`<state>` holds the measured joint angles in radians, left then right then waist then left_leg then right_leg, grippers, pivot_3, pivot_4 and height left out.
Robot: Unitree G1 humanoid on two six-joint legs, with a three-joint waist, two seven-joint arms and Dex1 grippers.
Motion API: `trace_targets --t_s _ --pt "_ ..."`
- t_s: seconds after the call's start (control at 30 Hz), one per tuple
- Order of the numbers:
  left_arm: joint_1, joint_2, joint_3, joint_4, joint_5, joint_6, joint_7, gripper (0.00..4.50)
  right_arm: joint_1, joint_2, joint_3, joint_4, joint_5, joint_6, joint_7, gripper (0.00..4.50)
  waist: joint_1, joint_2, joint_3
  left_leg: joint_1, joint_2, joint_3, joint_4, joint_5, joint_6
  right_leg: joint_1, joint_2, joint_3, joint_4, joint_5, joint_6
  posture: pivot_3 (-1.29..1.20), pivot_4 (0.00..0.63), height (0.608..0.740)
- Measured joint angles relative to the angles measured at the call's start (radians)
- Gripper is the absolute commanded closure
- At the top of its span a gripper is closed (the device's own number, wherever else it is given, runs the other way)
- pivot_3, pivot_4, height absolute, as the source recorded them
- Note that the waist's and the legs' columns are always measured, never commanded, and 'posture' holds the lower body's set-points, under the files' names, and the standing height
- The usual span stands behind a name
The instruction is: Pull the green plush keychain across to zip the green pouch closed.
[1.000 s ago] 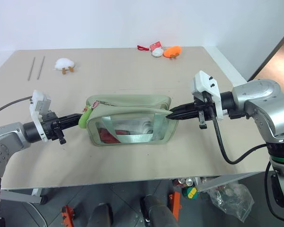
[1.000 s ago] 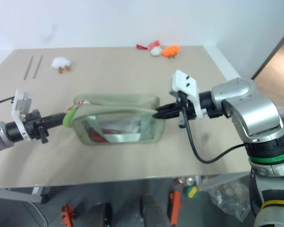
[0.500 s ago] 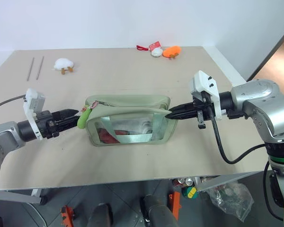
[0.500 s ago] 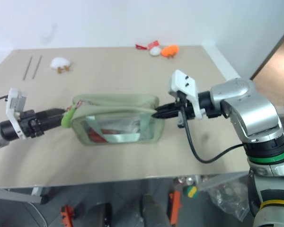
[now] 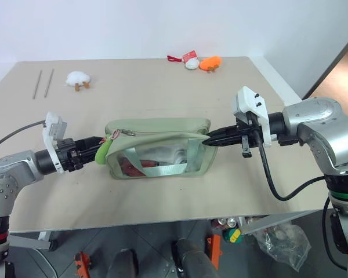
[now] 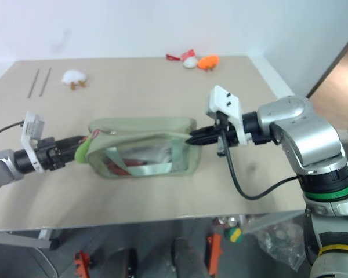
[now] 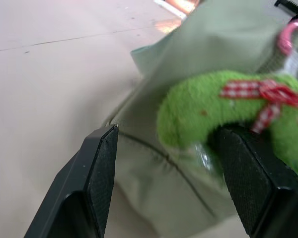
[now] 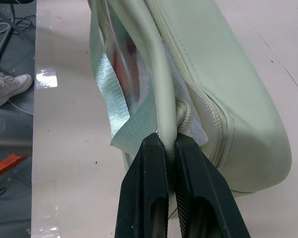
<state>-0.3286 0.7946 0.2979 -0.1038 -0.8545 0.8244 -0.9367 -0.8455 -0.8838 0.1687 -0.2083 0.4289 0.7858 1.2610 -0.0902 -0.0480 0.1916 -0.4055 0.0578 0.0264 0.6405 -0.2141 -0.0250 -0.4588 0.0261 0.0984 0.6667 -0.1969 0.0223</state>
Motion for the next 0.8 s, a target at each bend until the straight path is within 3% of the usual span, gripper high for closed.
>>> trace_targets --t_s 0.2,0.23,0.3,0.5,0.8 --pt "-0.032 -0.023 -0.007 0.032 0.000 0.011 0.011 1.38 0.000 0.000 -0.001 -0.008 0.000 0.009 -0.006 4.50 0.000 0.000 0.000 0.000 0.000 0.000 0.000 0.000 0.000 0.000 0.000 0.000 0.000 0.000 0.000 0.00 0.150 0.740" --pt "-0.032 -0.023 -0.007 0.033 -0.001 0.012 0.010 1.92 0.000 0.000 -0.001 -0.009 0.000 0.011 -0.007 4.50 0.000 0.000 0.000 0.000 0.000 0.000 0.000 0.000 0.000 0.000 0.000 0.000 0.000 0.000 0.000 0.00 0.150 0.740" --pt "-0.032 -0.023 -0.003 0.040 -0.007 0.018 0.005 2.42 0.000 0.000 -0.001 -0.015 0.000 0.014 -0.008 4.50 0.000 0.000 0.000 0.000 0.000 0.000 0.000 0.000 0.000 0.000 0.000 0.000 0.000 0.000 0.000 0.00 0.150 0.740" --pt "-0.032 -0.018 0.022 0.054 -0.016 0.029 -0.012 4.48 0.000 0.000 -0.001 -0.015 0.000 0.014 -0.010 4.50 0.000 0.000 0.000 0.000 0.000 0.000 0.000 0.000 0.000 0.000 0.000 0.000 0.000 0.000 0.000 0.00 0.150 0.740" --pt "-0.023 0.018 0.025 0.053 -0.008 0.023 -0.031 4.48 0.000 0.006 -0.001 -0.015 0.001 0.011 -0.007 4.50 0.000 0.000 0.000 0.000 0.000 0.000 0.000 0.000 0.000 0.000 0.000 0.000 0.000 0.000 0.000 0.00 0.150 0.740"
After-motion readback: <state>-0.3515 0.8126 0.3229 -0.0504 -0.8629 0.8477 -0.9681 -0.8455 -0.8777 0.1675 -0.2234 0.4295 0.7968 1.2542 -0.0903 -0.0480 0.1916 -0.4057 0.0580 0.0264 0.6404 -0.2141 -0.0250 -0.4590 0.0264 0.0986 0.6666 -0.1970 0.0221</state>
